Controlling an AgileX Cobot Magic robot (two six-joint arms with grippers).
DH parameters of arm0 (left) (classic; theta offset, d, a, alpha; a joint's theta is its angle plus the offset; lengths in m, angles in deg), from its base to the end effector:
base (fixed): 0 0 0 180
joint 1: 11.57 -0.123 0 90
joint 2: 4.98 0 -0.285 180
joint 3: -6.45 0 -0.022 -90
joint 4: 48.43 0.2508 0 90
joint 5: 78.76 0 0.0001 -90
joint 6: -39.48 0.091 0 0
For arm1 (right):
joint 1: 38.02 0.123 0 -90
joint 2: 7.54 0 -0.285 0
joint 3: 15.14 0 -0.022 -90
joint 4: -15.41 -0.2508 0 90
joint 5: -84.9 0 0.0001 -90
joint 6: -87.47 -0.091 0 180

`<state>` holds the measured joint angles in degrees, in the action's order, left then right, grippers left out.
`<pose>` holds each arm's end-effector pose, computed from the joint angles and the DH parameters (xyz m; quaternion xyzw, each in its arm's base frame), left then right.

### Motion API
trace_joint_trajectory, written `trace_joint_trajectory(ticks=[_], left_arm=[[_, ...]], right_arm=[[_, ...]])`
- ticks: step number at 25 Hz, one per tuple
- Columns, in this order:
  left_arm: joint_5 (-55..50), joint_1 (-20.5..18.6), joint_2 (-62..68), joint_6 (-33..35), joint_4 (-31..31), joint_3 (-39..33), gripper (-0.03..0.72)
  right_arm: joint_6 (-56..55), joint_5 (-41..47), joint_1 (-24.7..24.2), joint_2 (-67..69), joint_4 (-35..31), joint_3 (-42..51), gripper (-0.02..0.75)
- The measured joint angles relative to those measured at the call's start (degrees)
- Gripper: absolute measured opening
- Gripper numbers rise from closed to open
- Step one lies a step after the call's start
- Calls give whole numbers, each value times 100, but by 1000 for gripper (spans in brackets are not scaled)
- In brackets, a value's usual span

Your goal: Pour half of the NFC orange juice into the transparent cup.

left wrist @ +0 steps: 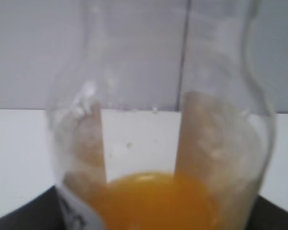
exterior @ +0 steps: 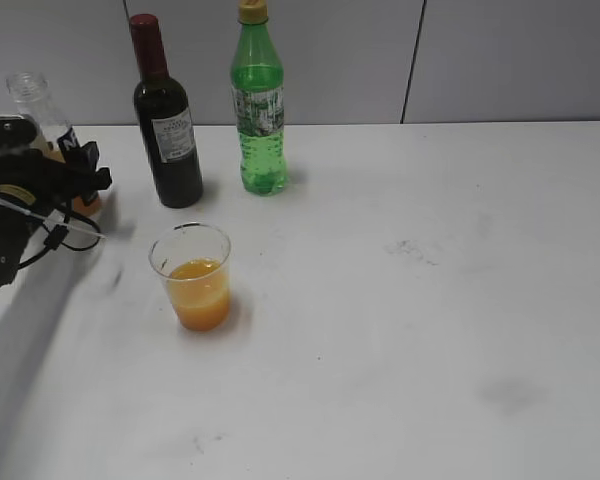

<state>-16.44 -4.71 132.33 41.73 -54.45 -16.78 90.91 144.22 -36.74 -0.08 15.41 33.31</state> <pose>0.4015 -0.0398 0.0738 0.0112 0.7564 -0.0071 0.6539 -0.0049 -0.0001 0.2799 -0.0348 0.8438 -0.0101 0.5355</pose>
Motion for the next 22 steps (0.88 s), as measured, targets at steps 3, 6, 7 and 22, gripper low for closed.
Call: trace_joint_trajectory(ticks=[3,6,7,22], left_arm=[[1,-191,25,0,240,45,470],[1,-275,29,0,468,45,470],[1,-282,21,0,506,35,470],[264,-282,-820,0,330,-757,683]], right_arm=[[0,0,0,0,0,0,591],[0,0,0,0,0,0,591],[0,0,0,0,0,0,591],[0,0,0,0,0,0,590]])
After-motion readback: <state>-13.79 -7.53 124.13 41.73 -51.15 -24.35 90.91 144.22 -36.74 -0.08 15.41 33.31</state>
